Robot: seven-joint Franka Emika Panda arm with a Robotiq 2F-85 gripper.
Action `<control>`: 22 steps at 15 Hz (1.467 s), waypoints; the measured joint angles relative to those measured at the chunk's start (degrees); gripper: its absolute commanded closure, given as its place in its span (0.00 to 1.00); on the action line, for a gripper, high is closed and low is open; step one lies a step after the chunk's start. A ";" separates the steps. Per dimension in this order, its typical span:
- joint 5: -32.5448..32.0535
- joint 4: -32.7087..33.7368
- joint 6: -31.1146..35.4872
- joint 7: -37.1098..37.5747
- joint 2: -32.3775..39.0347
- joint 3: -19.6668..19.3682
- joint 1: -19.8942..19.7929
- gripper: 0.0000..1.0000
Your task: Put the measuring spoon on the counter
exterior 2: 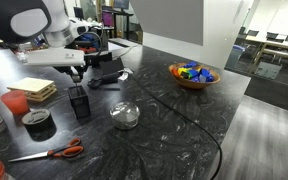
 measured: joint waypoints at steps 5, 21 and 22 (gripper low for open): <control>1.27 0.07 0.68 -0.88 -1.63 -0.53 0.00 0.93; 2.33 -1.84 1.10 -2.77 -8.73 -4.27 -0.02 0.93; 2.90 -3.05 1.10 -2.65 -10.05 -5.07 -0.03 0.93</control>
